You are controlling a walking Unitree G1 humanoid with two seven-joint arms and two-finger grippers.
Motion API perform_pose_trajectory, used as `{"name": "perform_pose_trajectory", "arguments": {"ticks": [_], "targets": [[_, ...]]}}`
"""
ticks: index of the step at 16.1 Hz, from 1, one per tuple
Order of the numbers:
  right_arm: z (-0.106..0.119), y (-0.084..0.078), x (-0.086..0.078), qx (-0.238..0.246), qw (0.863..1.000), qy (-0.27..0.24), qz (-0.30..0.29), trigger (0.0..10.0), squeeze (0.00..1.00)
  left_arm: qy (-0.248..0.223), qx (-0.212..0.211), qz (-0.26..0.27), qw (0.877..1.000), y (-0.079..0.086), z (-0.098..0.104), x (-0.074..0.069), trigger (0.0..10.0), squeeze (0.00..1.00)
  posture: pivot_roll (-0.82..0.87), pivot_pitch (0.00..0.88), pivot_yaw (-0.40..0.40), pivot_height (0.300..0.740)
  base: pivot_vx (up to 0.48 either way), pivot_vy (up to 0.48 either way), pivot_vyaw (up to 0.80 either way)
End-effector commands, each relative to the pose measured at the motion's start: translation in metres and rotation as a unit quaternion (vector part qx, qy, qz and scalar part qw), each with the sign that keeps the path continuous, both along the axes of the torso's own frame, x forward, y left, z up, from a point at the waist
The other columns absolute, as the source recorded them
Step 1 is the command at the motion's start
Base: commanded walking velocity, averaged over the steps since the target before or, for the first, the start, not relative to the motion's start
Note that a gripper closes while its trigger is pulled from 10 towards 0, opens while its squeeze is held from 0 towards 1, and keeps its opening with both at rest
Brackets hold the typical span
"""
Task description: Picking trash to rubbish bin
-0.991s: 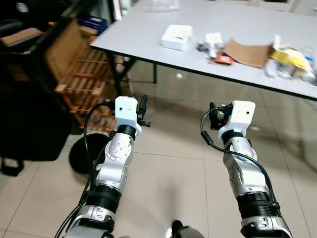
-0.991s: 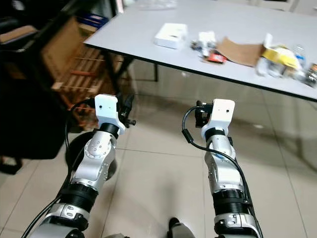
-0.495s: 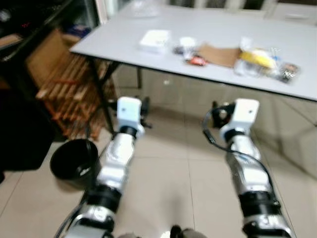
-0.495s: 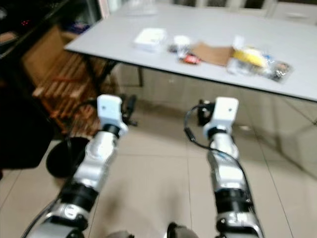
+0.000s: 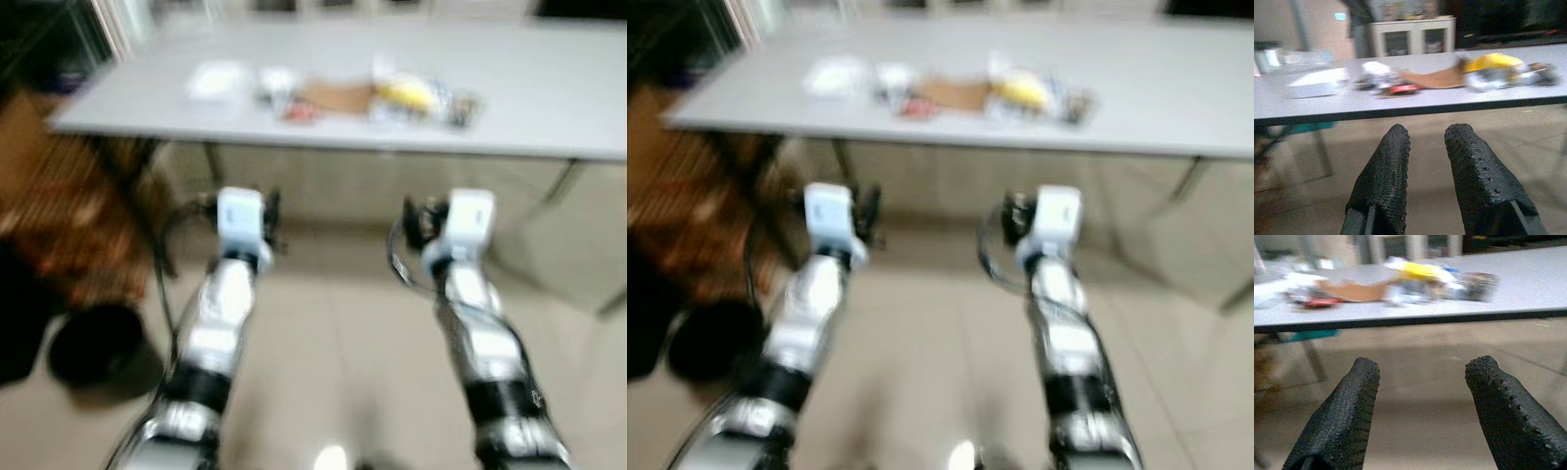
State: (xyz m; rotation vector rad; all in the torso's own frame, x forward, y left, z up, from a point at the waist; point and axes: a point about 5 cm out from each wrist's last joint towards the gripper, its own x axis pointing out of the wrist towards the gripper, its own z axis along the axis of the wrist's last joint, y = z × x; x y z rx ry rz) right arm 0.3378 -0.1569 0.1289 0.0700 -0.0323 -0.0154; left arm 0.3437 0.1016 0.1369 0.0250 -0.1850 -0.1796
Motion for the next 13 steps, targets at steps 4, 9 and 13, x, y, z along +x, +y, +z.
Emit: {"name": "perform_pose_trajectory", "arguments": {"ticks": [4, 9, 13], "targets": [[0.0016, 0.0047, 0.0007, 0.008, 1.000, -0.005, 0.005, 10.0, 0.00, 0.000, 0.005, 0.009, 1.000, 0.0046, 0.0008, 0.0014, 10.0, 0.00, -0.04, 0.111, 0.033, 0.740, 0.000, 0.000, -0.40], [0.0011, 0.0056, 0.0004, 0.005, 1.000, -0.004, 0.008, 10.0, 0.00, 0.006, 0.012, 0.028, 1.000, 0.0088, 0.0002, 0.0041, 10.0, 0.00, -0.04, 0.100, 0.034, 0.740, 0.000, 0.000, 0.00], [0.0013, 0.0067, 0.0000, -0.003, 1.000, -0.005, 0.012, 10.0, 0.00, 0.012, 0.009, 0.037, 0.999, 0.0113, -0.0009, 0.0052, 10.0, 0.00, -0.04, 0.093, 0.036, 0.740, 0.000, 0.000, 0.00]]}}
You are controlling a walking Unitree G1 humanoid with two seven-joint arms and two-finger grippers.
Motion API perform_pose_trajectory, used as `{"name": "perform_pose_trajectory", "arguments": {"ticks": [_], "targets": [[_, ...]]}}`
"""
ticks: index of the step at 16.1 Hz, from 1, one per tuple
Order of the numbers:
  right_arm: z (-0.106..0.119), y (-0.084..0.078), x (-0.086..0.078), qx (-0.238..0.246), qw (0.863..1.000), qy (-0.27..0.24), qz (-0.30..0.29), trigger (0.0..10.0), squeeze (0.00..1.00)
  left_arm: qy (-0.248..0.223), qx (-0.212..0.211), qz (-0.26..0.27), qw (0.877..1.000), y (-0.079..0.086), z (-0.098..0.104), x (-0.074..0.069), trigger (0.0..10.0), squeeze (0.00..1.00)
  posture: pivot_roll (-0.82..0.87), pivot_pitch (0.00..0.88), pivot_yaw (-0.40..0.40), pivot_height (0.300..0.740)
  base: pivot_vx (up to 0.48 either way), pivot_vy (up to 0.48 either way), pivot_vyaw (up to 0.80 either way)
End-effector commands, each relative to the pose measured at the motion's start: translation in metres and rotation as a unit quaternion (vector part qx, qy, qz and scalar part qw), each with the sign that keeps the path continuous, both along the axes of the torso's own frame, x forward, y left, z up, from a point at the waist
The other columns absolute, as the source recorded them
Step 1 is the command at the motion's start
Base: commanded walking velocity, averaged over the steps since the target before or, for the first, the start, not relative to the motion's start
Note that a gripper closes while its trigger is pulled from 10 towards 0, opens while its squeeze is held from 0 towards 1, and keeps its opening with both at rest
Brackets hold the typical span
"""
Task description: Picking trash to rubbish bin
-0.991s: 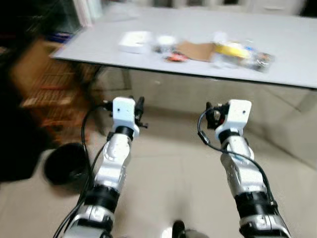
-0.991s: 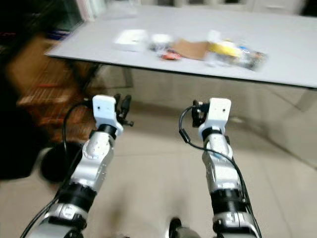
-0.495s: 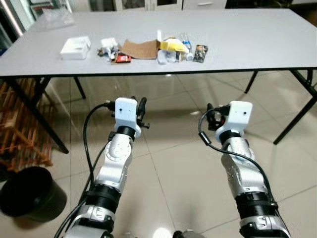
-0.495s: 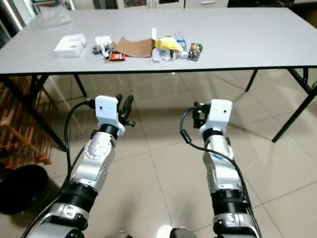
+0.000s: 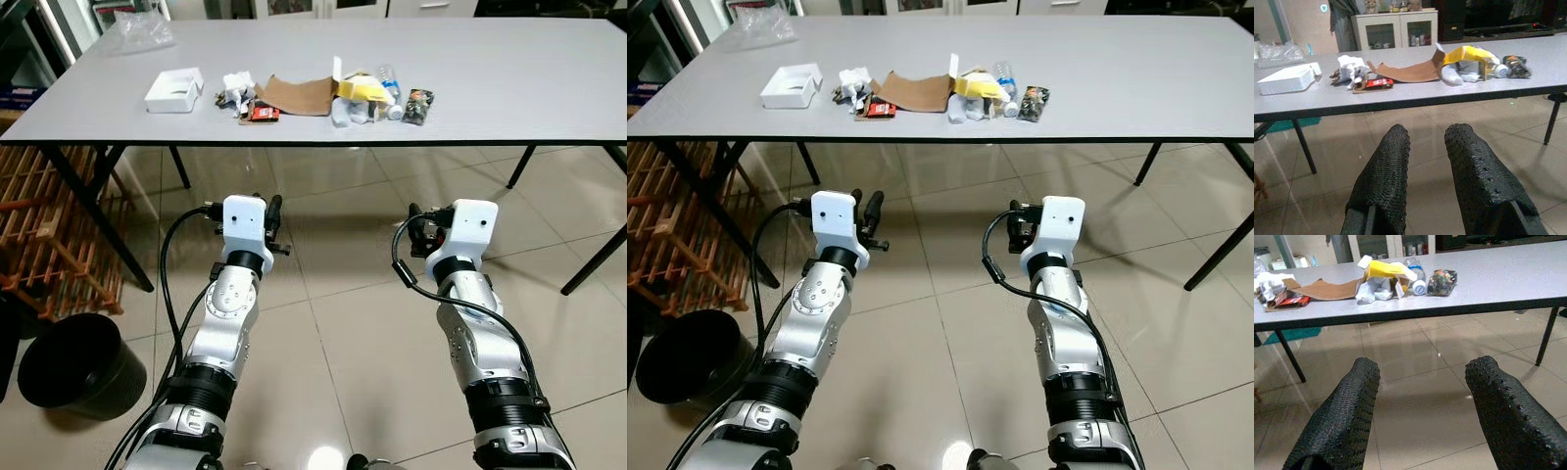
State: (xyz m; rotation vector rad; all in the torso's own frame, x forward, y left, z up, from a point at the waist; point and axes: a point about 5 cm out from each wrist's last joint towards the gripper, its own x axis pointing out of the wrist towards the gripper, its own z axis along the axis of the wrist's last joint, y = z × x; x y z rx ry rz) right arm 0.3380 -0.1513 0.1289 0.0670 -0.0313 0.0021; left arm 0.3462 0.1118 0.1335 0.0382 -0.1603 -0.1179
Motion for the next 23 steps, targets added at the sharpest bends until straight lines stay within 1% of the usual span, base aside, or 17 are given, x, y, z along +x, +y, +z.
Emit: {"name": "perform_pose_trajectory", "arguments": {"ticks": [1, 4, 7, 8, 11, 23], "targets": [[0.0013, 0.0020, -0.0003, -0.003, 1.000, -0.006, 0.005, 10.0, 0.00, 0.002, 0.004, 0.010, 1.000, 0.0020, 0.0024, 0.0031, 10.0, 0.00, -0.05, 0.092, 0.036, 0.740, 0.000, 0.000, 0.00], [0.0025, 0.0056, -0.0009, -0.012, 1.000, -0.011, 0.019, 10.0, 0.00, 0.006, 0.008, 0.014, 1.000, 0.0026, 0.0021, 0.0047, 10.0, 0.00, -0.05, 0.088, 0.037, 0.740, 0.000, 0.000, 0.13], [0.0034, 0.0067, -0.0011, -0.015, 1.000, -0.013, 0.021, 10.0, 0.00, 0.006, 0.007, 0.017, 1.000, 0.0022, 0.0030, 0.0055, 10.0, 0.00, -0.05, 0.092, 0.036, 0.740, 0.000, 0.000, 0.80], [0.0023, 0.0069, -0.0012, -0.008, 1.000, -0.010, 0.020, 10.0, 0.00, 0.006, 0.007, 0.018, 1.000, 0.0024, 0.0034, 0.0057, 10.0, 0.00, -0.04, 0.095, 0.035, 0.740, 0.247, 0.000, 0.00], [0.0013, 0.0068, -0.0011, -0.010, 1.000, -0.008, 0.022, 10.0, 0.00, 0.008, 0.009, 0.023, 1.000, 0.0043, 0.0027, 0.0063, 10.0, 0.00, -0.04, 0.102, 0.034, 0.740, 0.279, 0.000, 0.00], [-0.0001, 0.0059, -0.0007, -0.007, 1.000, -0.003, 0.021, 10.0, 0.00, 0.009, 0.013, 0.023, 1.000, 0.0033, 0.0029, 0.0075, 10.0, 0.00, -0.04, 0.106, 0.035, 0.740, 0.293, 0.000, 0.00]]}}
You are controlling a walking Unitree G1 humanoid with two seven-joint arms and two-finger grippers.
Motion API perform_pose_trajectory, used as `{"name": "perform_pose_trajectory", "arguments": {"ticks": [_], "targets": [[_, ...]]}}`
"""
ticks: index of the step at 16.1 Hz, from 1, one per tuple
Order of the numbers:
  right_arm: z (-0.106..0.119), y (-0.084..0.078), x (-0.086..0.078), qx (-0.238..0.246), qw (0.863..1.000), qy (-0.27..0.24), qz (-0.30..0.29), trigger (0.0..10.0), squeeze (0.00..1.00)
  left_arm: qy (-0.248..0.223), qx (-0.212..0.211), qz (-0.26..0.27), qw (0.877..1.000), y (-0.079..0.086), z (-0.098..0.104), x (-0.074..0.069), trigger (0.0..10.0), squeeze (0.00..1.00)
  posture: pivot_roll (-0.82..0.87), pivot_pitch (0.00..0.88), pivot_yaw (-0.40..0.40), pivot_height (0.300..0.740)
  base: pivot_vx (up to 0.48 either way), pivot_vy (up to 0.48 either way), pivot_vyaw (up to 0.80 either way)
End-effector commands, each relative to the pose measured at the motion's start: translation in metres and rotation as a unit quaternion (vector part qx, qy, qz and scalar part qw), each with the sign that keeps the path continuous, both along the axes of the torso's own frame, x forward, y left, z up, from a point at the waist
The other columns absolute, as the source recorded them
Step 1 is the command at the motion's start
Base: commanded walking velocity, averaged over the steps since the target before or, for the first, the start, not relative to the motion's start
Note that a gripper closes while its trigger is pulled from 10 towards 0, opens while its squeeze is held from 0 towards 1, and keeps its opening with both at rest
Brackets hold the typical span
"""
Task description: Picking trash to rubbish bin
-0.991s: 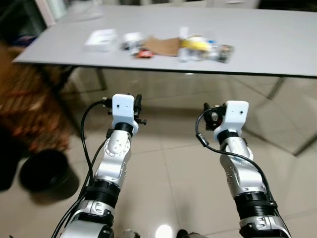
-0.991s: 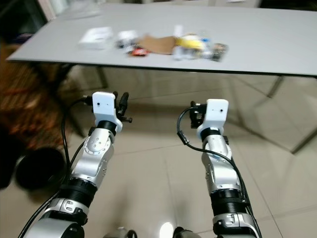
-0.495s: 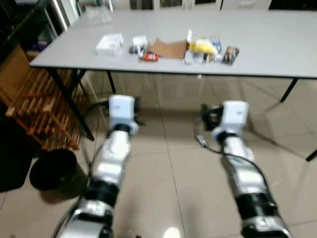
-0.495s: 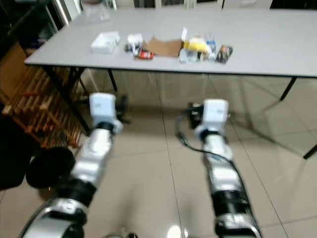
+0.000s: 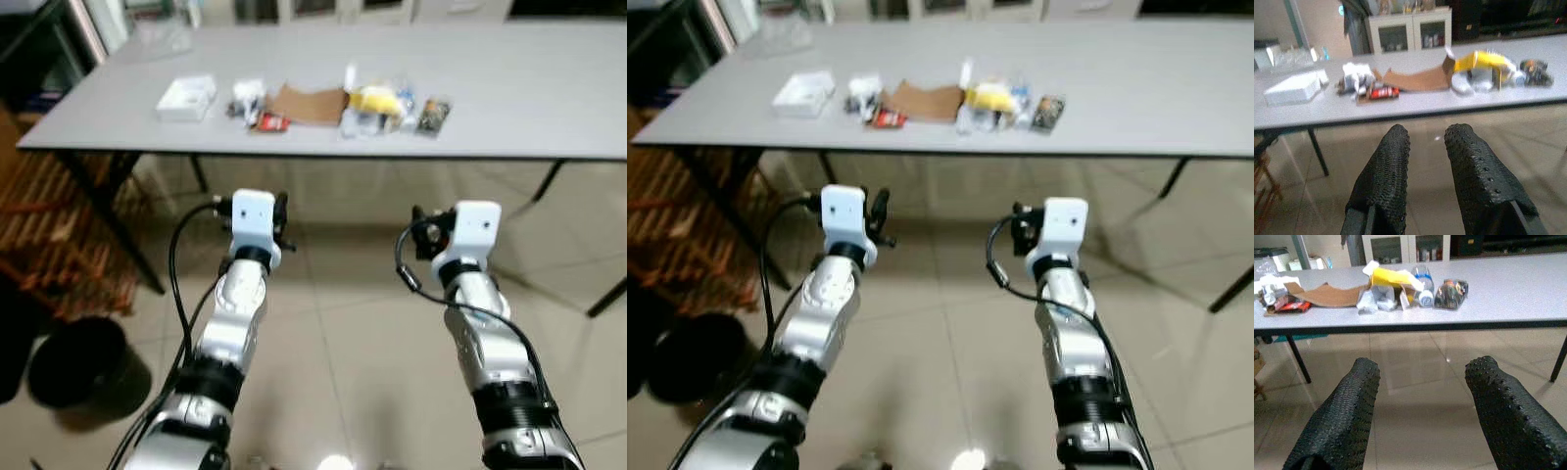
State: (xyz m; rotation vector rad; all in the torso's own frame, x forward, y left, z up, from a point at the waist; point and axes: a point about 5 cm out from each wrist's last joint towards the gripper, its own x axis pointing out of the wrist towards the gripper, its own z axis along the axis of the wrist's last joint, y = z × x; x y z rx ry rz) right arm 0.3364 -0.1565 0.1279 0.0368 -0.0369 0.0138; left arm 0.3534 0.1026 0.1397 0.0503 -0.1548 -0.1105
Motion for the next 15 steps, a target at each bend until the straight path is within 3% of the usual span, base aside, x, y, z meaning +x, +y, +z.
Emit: {"name": "perform_pose_trajectory", "arguments": {"ticks": [1, 7, 11, 15], "targets": [[0.0008, 0.0113, 0.0010, 0.008, 1.000, 0.001, 0.016, 10.0, 0.00, 0.006, 0.007, 0.018, 1.000, 0.0125, -0.0030, 0.0005, 10.0, 0.00, -0.04, 0.106, 0.036, 0.740, 0.296, 0.000, 0.00], [0.0013, 0.0123, 0.0003, 0.002, 1.000, -0.002, 0.021, 10.0, 0.00, 0.005, 0.007, 0.014, 1.000, 0.0110, -0.0031, -0.0004, 10.0, 0.00, -0.05, 0.106, 0.041, 0.740, 0.301, 0.000, 0.00], [0.0015, 0.0148, 0.0000, 0.000, 1.000, -0.004, 0.026, 10.0, 0.00, 0.008, 0.007, 0.013, 1.000, 0.0109, -0.0052, -0.0017, 10.0, 0.00, -0.04, 0.105, 0.041, 0.740, 0.301, 0.000, 0.70], [-0.0012, 0.0145, 0.0001, 0.002, 1.000, 0.003, 0.025, 10.0, 0.00, 0.008, 0.007, 0.014, 1.000, 0.0117, -0.0046, -0.0009, 10.0, 0.00, -0.04, 0.105, 0.043, 0.740, 0.298, 0.000, 0.00]]}}
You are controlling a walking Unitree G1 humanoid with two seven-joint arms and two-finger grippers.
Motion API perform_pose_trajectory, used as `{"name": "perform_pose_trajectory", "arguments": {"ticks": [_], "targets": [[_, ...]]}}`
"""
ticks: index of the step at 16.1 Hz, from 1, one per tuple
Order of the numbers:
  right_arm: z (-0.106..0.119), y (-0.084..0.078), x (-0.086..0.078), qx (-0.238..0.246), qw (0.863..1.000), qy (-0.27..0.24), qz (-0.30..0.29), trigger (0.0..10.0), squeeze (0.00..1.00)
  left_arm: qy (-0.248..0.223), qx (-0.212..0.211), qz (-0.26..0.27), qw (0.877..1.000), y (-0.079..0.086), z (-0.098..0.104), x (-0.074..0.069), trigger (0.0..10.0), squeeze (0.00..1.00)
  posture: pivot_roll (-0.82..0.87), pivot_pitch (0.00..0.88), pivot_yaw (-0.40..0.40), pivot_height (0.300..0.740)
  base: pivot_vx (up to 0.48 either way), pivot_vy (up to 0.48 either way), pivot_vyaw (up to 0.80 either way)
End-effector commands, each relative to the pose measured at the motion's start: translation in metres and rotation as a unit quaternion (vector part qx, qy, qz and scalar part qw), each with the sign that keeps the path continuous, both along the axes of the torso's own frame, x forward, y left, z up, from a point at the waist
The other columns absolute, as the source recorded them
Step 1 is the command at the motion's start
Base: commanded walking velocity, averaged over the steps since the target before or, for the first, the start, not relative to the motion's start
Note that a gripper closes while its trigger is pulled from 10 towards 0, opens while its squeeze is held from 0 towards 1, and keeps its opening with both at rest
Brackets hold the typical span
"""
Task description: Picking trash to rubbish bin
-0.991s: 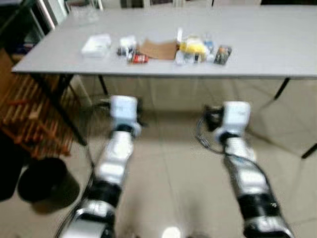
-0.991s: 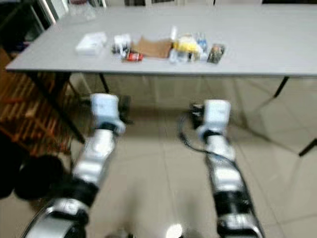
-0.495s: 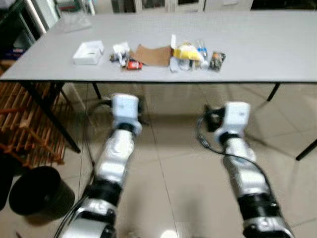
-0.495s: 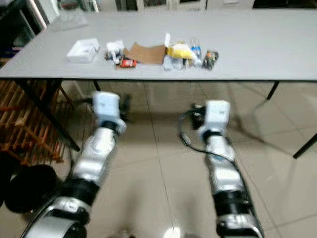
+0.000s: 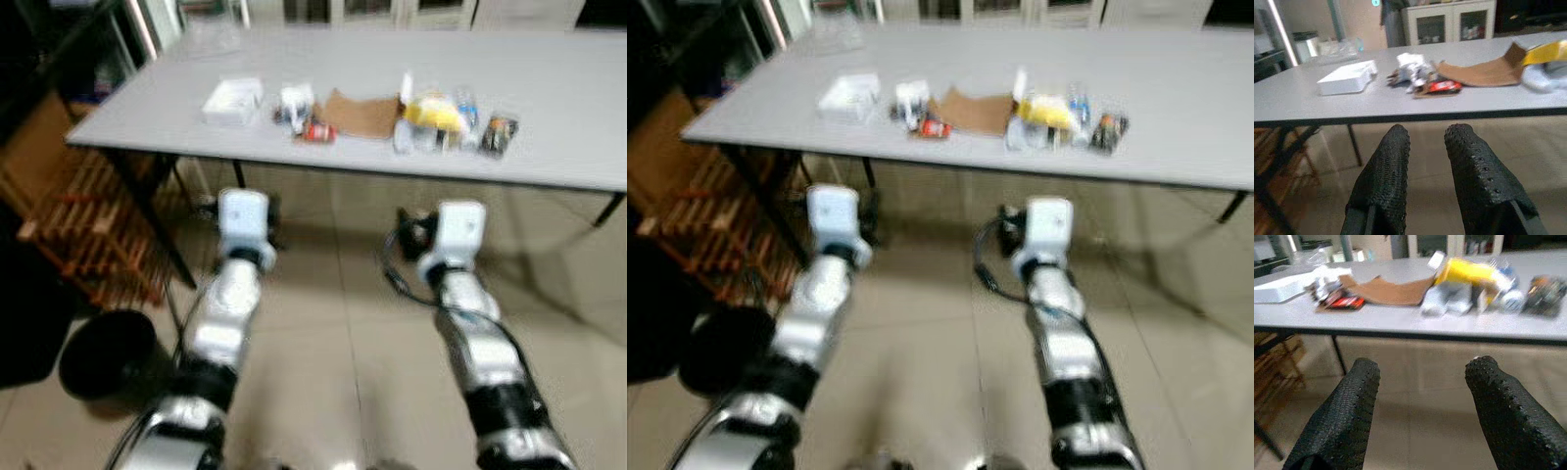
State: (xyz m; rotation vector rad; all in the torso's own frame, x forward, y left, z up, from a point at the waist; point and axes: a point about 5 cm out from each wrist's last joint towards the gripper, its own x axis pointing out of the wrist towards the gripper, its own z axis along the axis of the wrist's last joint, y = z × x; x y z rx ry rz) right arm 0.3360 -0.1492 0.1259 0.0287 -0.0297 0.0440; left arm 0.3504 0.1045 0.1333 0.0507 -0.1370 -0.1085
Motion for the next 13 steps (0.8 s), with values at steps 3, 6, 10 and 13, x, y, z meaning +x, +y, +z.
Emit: {"name": "perform_pose_trajectory", "arguments": {"ticks": [3, 6, 10, 13], "targets": [[0.0003, 0.0075, 0.0003, 0.013, 1.000, 0.001, 0.009, 10.0, 0.00, -0.001, 0.007, 0.011, 1.000, 0.0098, 0.0018, 0.0025, 10.0, 0.00, -0.05, 0.102, 0.044, 0.740, 0.301, 0.000, 0.00], [0.0000, 0.0066, 0.0008, 0.022, 1.000, 0.003, 0.004, 10.0, 0.00, -0.001, 0.008, 0.011, 1.000, 0.0100, 0.0017, 0.0025, 10.0, 0.00, -0.04, 0.102, 0.045, 0.740, 0.304, 0.000, 0.00], [0.0023, 0.0076, 0.0013, 0.035, 0.999, -0.001, 0.009, 10.0, 0.00, -0.003, 0.011, 0.011, 1.000, 0.0100, 0.0021, 0.0026, 10.0, 0.00, -0.04, 0.101, 0.045, 0.740, 0.308, 0.000, -0.60], [0.0027, 0.0079, 0.0015, 0.030, 1.000, -0.004, 0.008, 10.0, 0.00, -0.004, 0.023, 0.012, 1.000, 0.0098, 0.0025, 0.0030, 10.0, 0.00, -0.04, 0.093, 0.047, 0.740, 0.330, 0.000, -0.16]]}}
